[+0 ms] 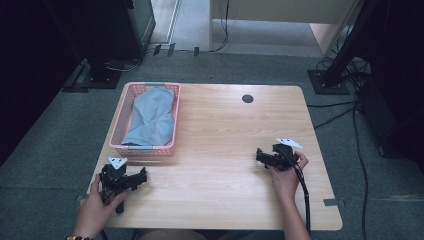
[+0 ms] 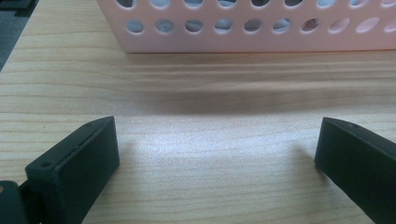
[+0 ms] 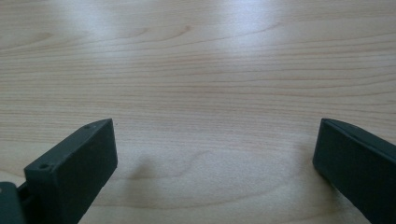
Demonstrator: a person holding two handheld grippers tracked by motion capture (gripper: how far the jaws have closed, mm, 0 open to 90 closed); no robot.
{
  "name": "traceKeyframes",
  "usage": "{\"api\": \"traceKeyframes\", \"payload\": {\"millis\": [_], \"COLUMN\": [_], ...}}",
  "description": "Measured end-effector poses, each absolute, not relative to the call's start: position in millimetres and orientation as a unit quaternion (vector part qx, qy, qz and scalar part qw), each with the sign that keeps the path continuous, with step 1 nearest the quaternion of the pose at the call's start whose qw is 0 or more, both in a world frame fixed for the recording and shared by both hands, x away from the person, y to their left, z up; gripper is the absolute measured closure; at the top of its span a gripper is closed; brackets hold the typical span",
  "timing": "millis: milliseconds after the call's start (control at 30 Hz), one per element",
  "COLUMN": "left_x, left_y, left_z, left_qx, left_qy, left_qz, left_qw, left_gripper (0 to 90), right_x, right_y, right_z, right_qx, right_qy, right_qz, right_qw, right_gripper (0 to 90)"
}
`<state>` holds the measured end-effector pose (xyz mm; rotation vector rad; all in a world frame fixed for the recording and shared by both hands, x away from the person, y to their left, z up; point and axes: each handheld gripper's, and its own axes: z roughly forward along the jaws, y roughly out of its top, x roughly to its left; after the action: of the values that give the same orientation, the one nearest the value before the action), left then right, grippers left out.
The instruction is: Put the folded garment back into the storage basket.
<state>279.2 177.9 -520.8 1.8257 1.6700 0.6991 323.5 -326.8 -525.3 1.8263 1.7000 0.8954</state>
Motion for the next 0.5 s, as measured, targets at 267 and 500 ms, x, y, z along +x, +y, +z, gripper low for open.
{"api": "traceKeyframes", "payload": {"millis": [267,500], "left_x": [279.2,279.1], "left_y": [177.9,177.8], "left_z": [-520.8,-520.8], "left_qx": [0.681,0.681], "left_qy": [0.623,0.624], "left_qz": [0.261,0.261], "left_qw": [0.281,0.281], "left_gripper": [0.0,0.0], "right_x": [318.9,313.5], "right_y": [-333.8,-341.6], "right_z": [-525.6,-525.6], "right_qx": [0.674,0.678], "right_qy": [0.617,0.612], "right_qz": [0.322,0.321], "right_qw": [0.248,0.251], "right_gripper": [0.0,0.0]}}
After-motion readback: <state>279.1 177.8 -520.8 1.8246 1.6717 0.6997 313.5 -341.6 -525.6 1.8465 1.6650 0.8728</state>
